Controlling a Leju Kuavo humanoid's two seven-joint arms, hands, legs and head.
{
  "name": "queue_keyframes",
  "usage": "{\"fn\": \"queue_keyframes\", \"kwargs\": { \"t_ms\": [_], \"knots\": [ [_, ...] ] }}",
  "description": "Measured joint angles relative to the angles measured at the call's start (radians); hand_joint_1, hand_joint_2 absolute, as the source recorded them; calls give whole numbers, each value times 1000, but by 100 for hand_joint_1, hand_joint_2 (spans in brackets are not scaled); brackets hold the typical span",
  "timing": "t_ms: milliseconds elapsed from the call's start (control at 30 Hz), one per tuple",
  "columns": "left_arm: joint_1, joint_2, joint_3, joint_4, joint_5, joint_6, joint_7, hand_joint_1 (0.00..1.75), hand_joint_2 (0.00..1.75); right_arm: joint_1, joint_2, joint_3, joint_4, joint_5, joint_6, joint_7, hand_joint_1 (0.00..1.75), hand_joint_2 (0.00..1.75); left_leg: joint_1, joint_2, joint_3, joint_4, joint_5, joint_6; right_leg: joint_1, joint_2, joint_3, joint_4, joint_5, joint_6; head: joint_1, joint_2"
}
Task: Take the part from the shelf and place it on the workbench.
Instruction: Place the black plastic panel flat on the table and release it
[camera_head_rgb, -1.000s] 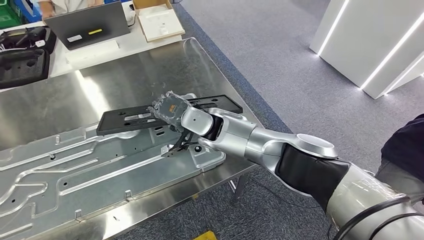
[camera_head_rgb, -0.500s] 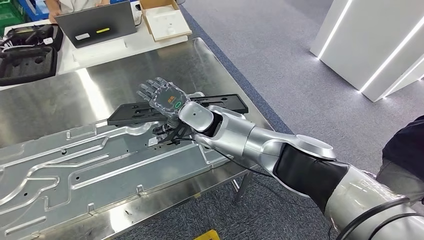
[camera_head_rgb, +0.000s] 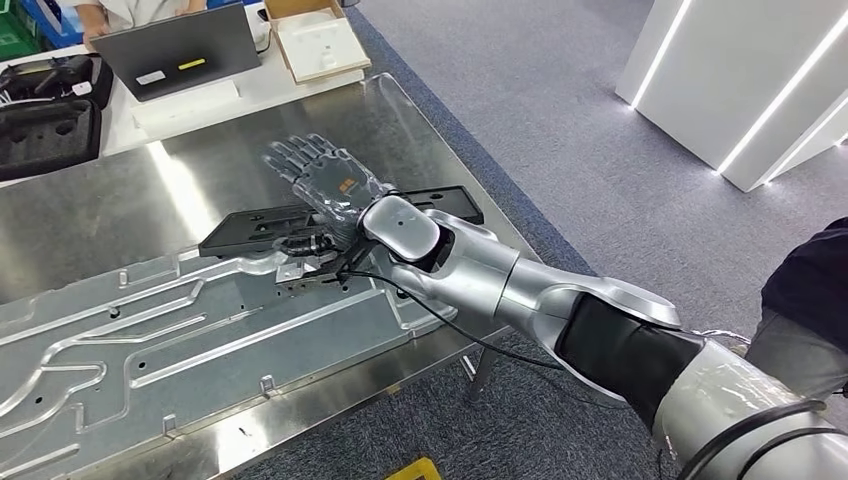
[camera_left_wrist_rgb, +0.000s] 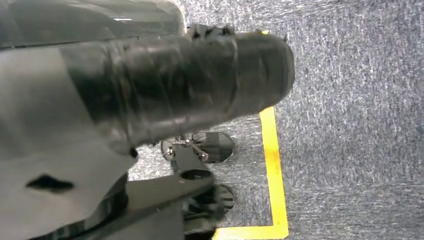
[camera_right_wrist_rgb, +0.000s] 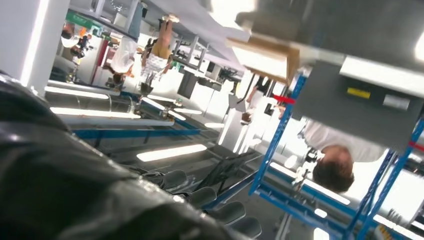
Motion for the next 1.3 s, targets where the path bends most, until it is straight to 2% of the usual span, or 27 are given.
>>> {"fn": "queue_keyframes", "kwargs": {
  "t_ms": [100, 167, 200, 267, 300, 333, 367, 400, 467, 500, 533, 633, 667, 700, 767, 800, 833, 867, 900, 967, 1033, 1067, 1133, 1167, 1200, 1233, 1300],
  "knots": [
    [1, 0, 0, 0, 0, -8, 0, 0, 0, 13, -2, -13, -33, -3, -33, 5, 0, 0, -5, -1, 9, -28, 6, 13, 2, 2, -5, -4, 6, 16, 1, 0],
    [3, 0, 0, 0, 0, -11, 0, 0, 0, 26, -4, -25, -64, -3, -58, 11, 0, 0, -1, 3, 9, -39, 16, 25, 2, 1, -12, 12, -15, 24, 1, 0],
    [3, -1, 0, 0, 1, -11, 1, 0, 0, 31, -6, -32, -80, -2, -66, 14, 0, 0, 1, 6, 8, -46, 22, 32, 3, 1, -25, 44, -44, 27, 2, 0],
    [2, -1, 0, 0, 1, -12, 2, 0, 0, 38, -8, -43, -109, 5, -71, 19, 0, 0, 0, 8, 1, -47, 30, 41, 2, -1, -66, 163, -124, 30, 4, 0],
    [2, -1, 0, 0, 1, -12, 4, 0, 0, 43, -9, -46, -124, 12, -69, 20, 0, 0, -1, 9, -5, -45, 32, 44, 2, -1, -85, 226, -155, 31, 4, 0],
    [2, -2, 0, 0, 2, -12, 5, 0, 0, 50, -10, -48, -137, 21, -67, 22, 0, 0, -2, 9, -11, -41, 35, 45, 1, -1, -92, 265, -168, 33, 5, 0],
    [2, -2, 0, 0, 2, -12, 7, 0, 0, 56, -10, -49, -150, 29, -64, 23, 0, 0, -3, 9, -19, -37, 38, 44, 0, -2, -82, 267, -162, 34, 5, 0],
    [3, -2, 0, 0, 3, -12, 9, 0, 0, 61, -11, -52, -162, 36, -61, 26, 0, 0, -3, 9, -26, -31, 41, 43, -1, -2, -54, 230, -141, 34, 5, 0],
    [3, -3, 0, 0, 4, -11, 10, 0, 0, 64, -11, -59, -186, 45, -59, 30, 0, 0, -4, 8, -43, -17, 45, 37, -2, -3, 28, 101, -97, 33, 5, 0],
    [3, -3, 0, 0, 5, -11, 10, 0, 0, 65, -11, -63, -198, 49, -59, 32, 0, 0, -5, 7, -49, -11, 48, 33, -1, -2, 55, 55, -83, 31, 5, 0],
    [2, -3, 0, 0, 5, -11, 9, 0, 0, 66, -11, -66, -209, 55, -59, 33, 0, 0, -7, 6, -54, -6, 53, 27, 1, -1, 68, 28, -78, 28, 5, 0],
    [5, -3, 0, 0, 8, -11, 9, 0, 0, 73, -13, -70, -231, 74, -60, 41, 0, 0, -6, 4, -64, -8, 69, 10, 3, 0, 54, 15, -62, 10, 5, 0],
    [7, -3, 0, 0, 9, -12, 10, 0, 0, 77, -13, -72, -237, 81, -62, 44, 0, 0, -4, 3, -73, 1, 53, 4, 2, -1, 46, 14, -52, 3, 4, 0],
    [10, -3, 0, 0, 10, -12, 11, 0, 0, 81, -14, -75, -244, 87, -64, 48, 0, 0, -2, 3, -85, 29, 19, -2, -1, -2, 36, 12, -41, -5, 3, 0],
    [11, -3, 0, 0, 12, -13, 13, 0, 0, 89, -14, -80, -258, 102, -72, 56, 0, 0, 1, 4, -118, 138, -83, -12, -1, -3, 12, 11, -20, -13, 2, 0],
    [11, -4, 0, 0, 12, -14, 13, 0, 0, 93, -15, -83, -264, 110, -75, 58, 0, 0, 3, 4, -130, 202, -123, -15, 0, -3, -2, 11, -11, -14, 2, 0],
    [11, -4, 0, 0, 12, -15, 14, 0, 0, 98, -16, -86, -269, 120, -77, 61, 0, 0, 3, 4, -133, 251, -141, -16, 1, -4, -15, 12, -1, -14, 2, 0],
    [11, -5, 0, 0, 12, -16, 15, 0, 0, 103, -18, -88, -275, 130, -78, 64, 0, 0, 3, 4, -121, 272, -137, -14, 2, -4, -29, 13, 9, -14, 2, 0],
    [11, -5, 0, 0, 12, -17, 16, 0, 0, 108, -20, -90, -281, 140, -77, 67, 0, 0, 2, 4, -92, 258, -116, -11, 3, -4, -42, 14, 19, -14, 2, 0],
    [9, -5, 0, 0, 13, -17, 17, 0, 0, 113, -24, -98, -299, 158, -75, 74, 0, 0, -3, 3, 9, 145, -77, 2, 4, -4, -62, 15, 36, -10, 2, 0],
    [-15, -12, 0, -1, 22, -4, 27, 0, 0, 115, -30, -109, -319, 168, -77, 77, 0, 0, -12, 0, 101, 13, -85, 14, 3, -6, -72, 12, 53, -1, 2, 0],
    [-43, -21, 0, -2, 37, 22, 52, 0, 0, 116, -30, -113, -325, 165, -84, 68, 0, 0, -16, -2, 118, -23, -92, 20, 1, -10, -74, 8, 63, 5, 2, 0],
    [-129, -46, 1, -6, 77, 109, 136, 0, 0, 113, -11, -113, -318, 148, -121, 34, 0, 0, -17, -5, 110, -44, -73, 28, -1, -18, -78, -2, 83, 17, 2, 0],
    [-175, -58, 4, -10, 95, 149, 178, 0, 0, 109, 6, -110, -306, 138, -147, 18, 0, 0, -15, -4, 102, -53, -57, 34, -1, -19, -83, 0, 78, 22, 2, 0],
    [-214, -67, 8, -14, 107, 173, 205, 0, 0, 102, 24, -104, -291, 131, -172, 9, 0, 0, -12, -2, 94, -61, -41, 41, 0, -18, -92, 16, 54, 25, 2, 0],
    [-244, -75, 13, -17, 114, 185, 219, 0, 0, 94, 41, -98, -277, 127, -194, 5, 0, 0, -9, 0, 84, -67, -24, 46, 0, -16, -105, 53, 11, 28, 2, 0],
    [-280, -84, 24, -23, 121, 184, 216, 0, 0, 83, 60, -88, -253, 121, -220, 3, 0, 0, -10, 3, 55, -66, 1, 53, -1, -13, -134, 176, -85, 35, 2, 0]
  ]
}}
